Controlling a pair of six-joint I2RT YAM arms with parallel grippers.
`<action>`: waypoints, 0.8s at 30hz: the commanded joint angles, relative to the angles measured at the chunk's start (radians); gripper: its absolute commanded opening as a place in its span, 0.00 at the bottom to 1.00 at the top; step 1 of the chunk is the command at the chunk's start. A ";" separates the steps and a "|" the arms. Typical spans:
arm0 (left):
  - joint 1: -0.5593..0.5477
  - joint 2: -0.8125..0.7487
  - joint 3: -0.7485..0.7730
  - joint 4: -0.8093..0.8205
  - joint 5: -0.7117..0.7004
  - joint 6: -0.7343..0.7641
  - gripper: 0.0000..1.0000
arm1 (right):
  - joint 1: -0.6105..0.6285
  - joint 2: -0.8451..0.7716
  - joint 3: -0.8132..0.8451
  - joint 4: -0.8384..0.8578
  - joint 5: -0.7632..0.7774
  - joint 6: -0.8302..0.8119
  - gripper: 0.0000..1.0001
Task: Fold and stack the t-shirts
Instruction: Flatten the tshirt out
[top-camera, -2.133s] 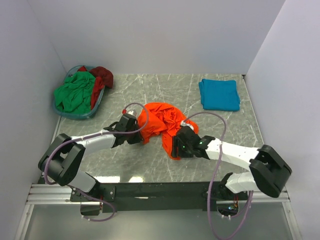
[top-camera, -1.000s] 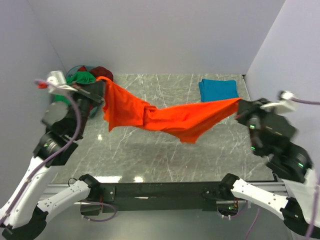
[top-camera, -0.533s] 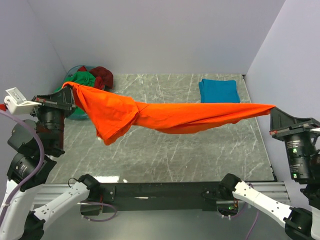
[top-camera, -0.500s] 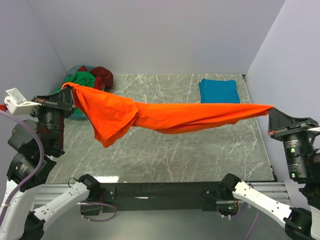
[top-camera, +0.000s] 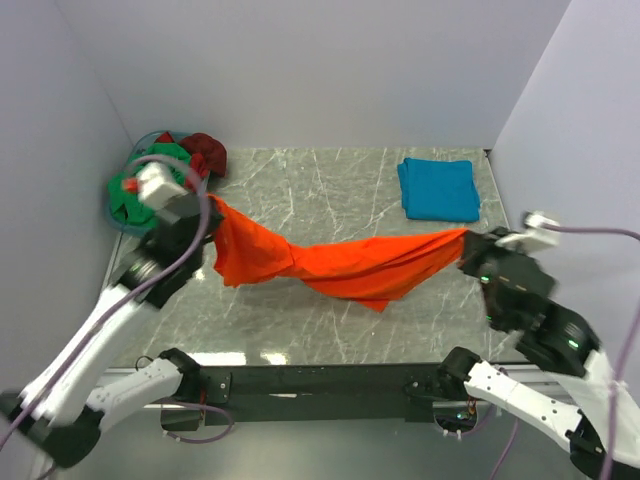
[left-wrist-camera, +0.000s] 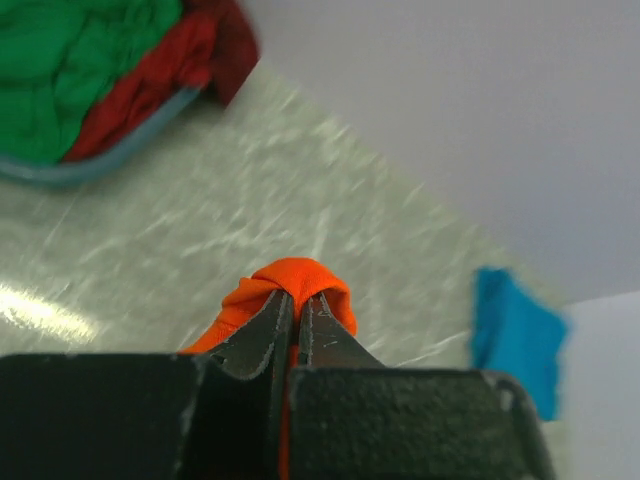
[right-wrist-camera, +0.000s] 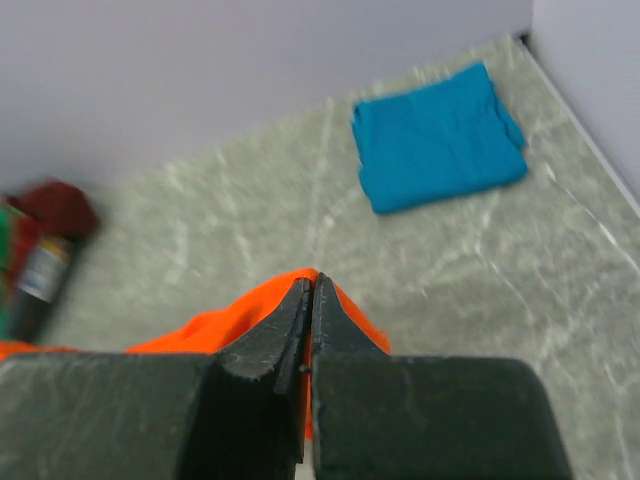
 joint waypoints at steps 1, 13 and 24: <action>0.065 0.154 -0.074 -0.014 0.118 -0.058 0.01 | -0.017 0.103 -0.081 0.032 0.019 0.036 0.00; 0.278 0.665 -0.034 0.310 0.497 0.093 0.28 | -0.491 0.503 -0.286 0.358 -0.492 -0.058 0.00; 0.277 0.519 -0.193 0.203 0.596 0.056 1.00 | -0.521 0.594 -0.273 0.346 -0.546 -0.061 0.00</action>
